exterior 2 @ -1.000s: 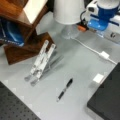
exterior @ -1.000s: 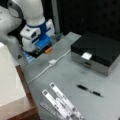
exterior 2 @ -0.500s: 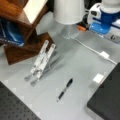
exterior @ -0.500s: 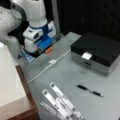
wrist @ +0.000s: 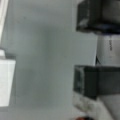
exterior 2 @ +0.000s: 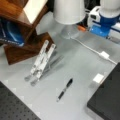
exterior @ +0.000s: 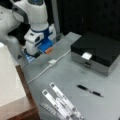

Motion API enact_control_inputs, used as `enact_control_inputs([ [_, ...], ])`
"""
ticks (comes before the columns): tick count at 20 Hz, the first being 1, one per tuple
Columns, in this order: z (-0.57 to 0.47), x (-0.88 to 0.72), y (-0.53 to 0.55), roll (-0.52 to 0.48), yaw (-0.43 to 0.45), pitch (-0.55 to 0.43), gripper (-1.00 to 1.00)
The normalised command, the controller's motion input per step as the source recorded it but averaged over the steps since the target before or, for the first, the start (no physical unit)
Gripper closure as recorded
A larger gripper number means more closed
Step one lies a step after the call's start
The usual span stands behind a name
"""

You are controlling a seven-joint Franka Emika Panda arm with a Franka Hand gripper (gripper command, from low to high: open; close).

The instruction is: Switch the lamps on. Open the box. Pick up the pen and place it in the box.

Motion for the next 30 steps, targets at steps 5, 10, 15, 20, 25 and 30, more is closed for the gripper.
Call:
enact_control_inputs([
  [5,-0.30,-0.25,0.07,-0.021,0.007,-0.150,1.00],
  [10,-0.29,-0.30,0.12,-0.021,0.025,-0.192,1.00],
  [15,-0.32,-0.28,0.17,-0.015,-0.001,-0.240,1.00],
  [20,-0.40,-0.27,0.20,0.006,-0.031,-0.293,1.00],
  [25,-0.36,-0.31,0.13,0.041,-0.069,-0.320,1.00],
  [30,-0.32,-0.34,0.08,0.087,-0.069,-0.327,1.00],
])
